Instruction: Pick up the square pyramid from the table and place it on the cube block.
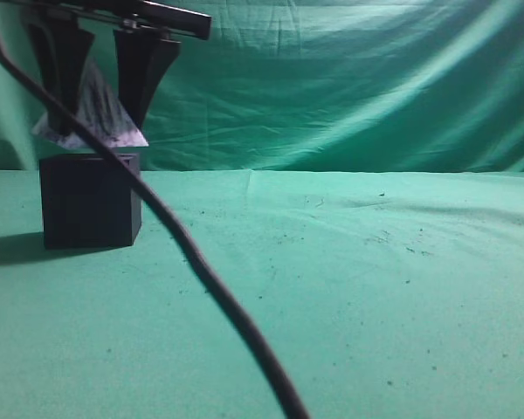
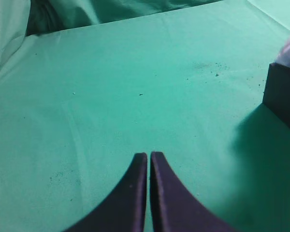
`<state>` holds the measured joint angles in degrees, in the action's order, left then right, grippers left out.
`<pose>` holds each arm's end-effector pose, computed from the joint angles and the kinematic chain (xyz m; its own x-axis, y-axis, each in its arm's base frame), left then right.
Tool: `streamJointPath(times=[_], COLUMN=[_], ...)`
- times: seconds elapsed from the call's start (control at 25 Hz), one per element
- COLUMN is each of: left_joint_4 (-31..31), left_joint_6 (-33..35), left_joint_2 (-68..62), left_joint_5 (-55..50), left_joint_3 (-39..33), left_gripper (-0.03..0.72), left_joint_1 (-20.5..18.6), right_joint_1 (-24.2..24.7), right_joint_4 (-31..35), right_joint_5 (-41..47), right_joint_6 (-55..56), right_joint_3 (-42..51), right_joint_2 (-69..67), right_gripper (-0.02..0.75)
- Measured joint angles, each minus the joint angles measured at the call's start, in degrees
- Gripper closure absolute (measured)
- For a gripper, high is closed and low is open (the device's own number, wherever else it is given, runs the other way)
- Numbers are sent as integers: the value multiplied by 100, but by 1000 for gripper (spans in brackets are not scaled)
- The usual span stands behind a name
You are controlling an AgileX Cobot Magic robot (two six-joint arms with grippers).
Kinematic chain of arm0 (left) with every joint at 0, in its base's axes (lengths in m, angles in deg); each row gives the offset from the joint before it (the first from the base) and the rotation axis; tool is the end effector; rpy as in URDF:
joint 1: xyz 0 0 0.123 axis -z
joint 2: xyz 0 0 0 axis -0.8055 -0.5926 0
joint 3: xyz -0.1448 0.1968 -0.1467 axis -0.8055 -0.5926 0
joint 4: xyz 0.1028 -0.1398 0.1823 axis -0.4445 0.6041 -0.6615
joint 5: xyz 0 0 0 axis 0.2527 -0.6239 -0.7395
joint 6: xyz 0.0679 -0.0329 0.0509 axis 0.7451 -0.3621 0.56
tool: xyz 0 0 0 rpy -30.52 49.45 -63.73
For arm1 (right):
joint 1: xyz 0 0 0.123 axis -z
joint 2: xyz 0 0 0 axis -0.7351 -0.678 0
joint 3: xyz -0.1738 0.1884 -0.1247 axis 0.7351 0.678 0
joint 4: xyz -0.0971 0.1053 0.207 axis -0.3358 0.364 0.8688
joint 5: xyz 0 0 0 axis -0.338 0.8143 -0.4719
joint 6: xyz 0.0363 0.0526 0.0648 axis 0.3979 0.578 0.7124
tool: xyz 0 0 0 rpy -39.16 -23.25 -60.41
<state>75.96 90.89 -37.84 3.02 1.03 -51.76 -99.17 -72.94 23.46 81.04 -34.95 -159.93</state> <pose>0.0530 0.0006 0.1748 -0.2605 0.1546 -0.9530 0.0460 0.9880 0.1477 0.2933 0.3719 0.2390 -0.5797 -0.7708 -0.2641 -0.7966 0.6043 -0.0150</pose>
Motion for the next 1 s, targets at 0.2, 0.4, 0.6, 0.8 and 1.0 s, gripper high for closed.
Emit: streamJointPath(times=[0.2, 0.4, 0.6, 0.8, 1.0], left_joint_4=[0, 0, 0, 0, 0], left_joint_6=[0, 0, 0, 0, 0], left_joint_2=[0, 0, 0, 0, 0], left_joint_5=[0, 0, 0, 0, 0], left_joint_3=[0, 0, 0, 0, 0], left_gripper=[688, 688, 688, 688, 688], left_joint_1=[0, 0, 0, 0, 0], right_joint_1=[0, 0, 0, 0, 0], right_joint_4=[84, 182, 299, 464, 446], right_joint_5=[175, 198, 245, 305, 352], right_joint_6=[0, 0, 111, 170, 170], right_joint_3=[-280, -1144, -1529, -1445, -579], right_joint_2=[0, 82, 799, 2012, 3433], right_gripper=[94, 168, 606, 668, 738])
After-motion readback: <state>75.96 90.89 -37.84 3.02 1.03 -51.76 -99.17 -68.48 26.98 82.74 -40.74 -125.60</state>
